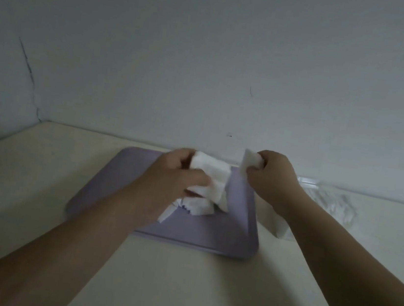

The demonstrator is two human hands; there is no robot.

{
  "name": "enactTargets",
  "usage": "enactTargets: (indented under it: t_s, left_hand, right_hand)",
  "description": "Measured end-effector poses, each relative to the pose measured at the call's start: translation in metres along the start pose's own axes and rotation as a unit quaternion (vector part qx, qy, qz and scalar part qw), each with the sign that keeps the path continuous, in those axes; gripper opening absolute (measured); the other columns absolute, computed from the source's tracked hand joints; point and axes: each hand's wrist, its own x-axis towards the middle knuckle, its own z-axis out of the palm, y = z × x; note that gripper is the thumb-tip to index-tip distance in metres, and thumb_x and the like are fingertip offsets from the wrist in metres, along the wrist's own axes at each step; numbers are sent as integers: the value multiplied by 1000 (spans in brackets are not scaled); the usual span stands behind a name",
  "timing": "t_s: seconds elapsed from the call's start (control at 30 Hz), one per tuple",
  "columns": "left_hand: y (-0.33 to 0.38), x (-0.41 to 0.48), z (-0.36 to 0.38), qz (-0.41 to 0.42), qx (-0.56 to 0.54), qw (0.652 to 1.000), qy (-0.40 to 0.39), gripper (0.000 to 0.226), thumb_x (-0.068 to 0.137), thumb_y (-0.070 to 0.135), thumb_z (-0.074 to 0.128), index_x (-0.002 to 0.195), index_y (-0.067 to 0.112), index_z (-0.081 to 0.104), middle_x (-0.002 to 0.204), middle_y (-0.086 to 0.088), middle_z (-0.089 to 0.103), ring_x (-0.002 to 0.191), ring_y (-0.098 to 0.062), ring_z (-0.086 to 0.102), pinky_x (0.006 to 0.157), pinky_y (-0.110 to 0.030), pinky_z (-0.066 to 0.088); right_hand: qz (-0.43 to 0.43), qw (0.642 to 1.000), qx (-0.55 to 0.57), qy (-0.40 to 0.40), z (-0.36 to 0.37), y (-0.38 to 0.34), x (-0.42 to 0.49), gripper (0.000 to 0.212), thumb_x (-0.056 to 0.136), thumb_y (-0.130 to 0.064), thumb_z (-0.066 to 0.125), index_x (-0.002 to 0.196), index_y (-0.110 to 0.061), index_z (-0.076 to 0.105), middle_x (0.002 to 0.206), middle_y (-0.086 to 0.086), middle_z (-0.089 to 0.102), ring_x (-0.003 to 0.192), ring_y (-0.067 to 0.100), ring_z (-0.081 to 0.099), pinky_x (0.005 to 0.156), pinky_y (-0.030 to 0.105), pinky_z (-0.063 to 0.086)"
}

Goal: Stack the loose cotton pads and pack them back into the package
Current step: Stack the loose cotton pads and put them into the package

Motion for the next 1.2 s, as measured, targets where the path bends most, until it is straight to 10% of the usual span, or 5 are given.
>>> enactTargets:
  t_s: [0.27,0.53,0.73,1.03,1.2]
  left_hand:
    - [-54,-16,13,-39,121,991,-39,28,86,-4,76,114,1,70,103,-16,77,92,-20,68,79,-29,56]
    - [-57,-19,-4,-22,61,994,-85,33,86,-6,74,117,4,70,107,-10,76,97,-13,69,86,-25,57]
    - [-59,-19,-2,6,114,990,-83,38,83,3,82,118,16,75,116,-5,78,113,-23,73,100,-40,57]
    - [-65,-23,7,36,146,989,1,28,77,2,86,99,17,76,97,-9,80,89,-20,75,83,-38,61]
    - [-63,-22,10,49,191,979,42,46,72,4,91,109,20,67,84,-5,68,65,-6,57,62,-23,52]
  right_hand:
    - [106,896,421,-91,10,24,-55,11,86,3,74,91,1,65,80,16,68,73,26,69,64,33,60]
    - [-13,963,268,0,30,48,-61,6,86,-11,79,86,-16,76,80,4,77,75,18,71,75,42,58]
    - [-58,963,249,-87,30,52,-67,25,84,0,77,91,-24,82,90,-2,82,86,19,77,86,48,62]
    - [-109,956,209,-176,21,55,-72,41,93,10,56,116,-16,77,107,-3,80,103,9,73,95,28,55]
    - [-116,951,179,-223,18,52,-79,43,80,-20,87,119,-26,68,108,-4,76,98,18,73,90,30,59]
